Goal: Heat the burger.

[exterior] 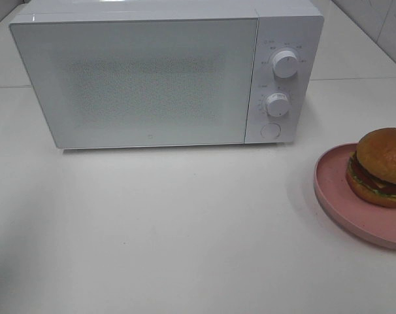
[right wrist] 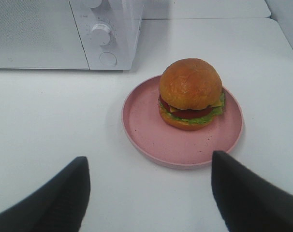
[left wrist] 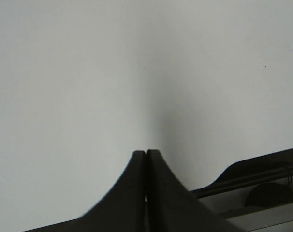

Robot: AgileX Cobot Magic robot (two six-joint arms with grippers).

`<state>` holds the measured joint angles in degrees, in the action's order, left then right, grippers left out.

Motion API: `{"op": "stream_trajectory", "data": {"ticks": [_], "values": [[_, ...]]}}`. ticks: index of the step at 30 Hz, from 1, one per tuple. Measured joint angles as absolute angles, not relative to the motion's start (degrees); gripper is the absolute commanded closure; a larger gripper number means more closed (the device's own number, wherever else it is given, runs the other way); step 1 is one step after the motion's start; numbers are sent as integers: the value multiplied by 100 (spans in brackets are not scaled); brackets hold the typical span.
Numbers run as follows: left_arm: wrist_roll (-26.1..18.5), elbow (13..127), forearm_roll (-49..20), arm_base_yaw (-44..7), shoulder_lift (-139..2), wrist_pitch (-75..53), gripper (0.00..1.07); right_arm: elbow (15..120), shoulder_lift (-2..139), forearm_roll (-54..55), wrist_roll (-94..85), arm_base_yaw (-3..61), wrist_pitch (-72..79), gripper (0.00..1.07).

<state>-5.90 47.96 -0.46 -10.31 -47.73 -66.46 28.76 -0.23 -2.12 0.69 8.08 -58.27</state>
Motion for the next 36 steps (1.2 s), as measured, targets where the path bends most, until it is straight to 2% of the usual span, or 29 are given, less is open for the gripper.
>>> {"op": "stream_trajectory", "data": {"ticks": [10,19,27,36], "values": [[-550,3570,-97,-1031,-2716,-6658,106,2876,-23,-212,69,808,-5827,41],[-636,3398,-138,-1031,-1152,-6635,106,2876,-23,-212,69,808,-5827,41],[-894,3295,-361,-1031,-286,-6429,106,2876,-23,-212,69,808,-5827,41],[-934,2893,-573,-1031,-160,-6056,106,2876,-23,-212,69,808,-5827,41]]}}
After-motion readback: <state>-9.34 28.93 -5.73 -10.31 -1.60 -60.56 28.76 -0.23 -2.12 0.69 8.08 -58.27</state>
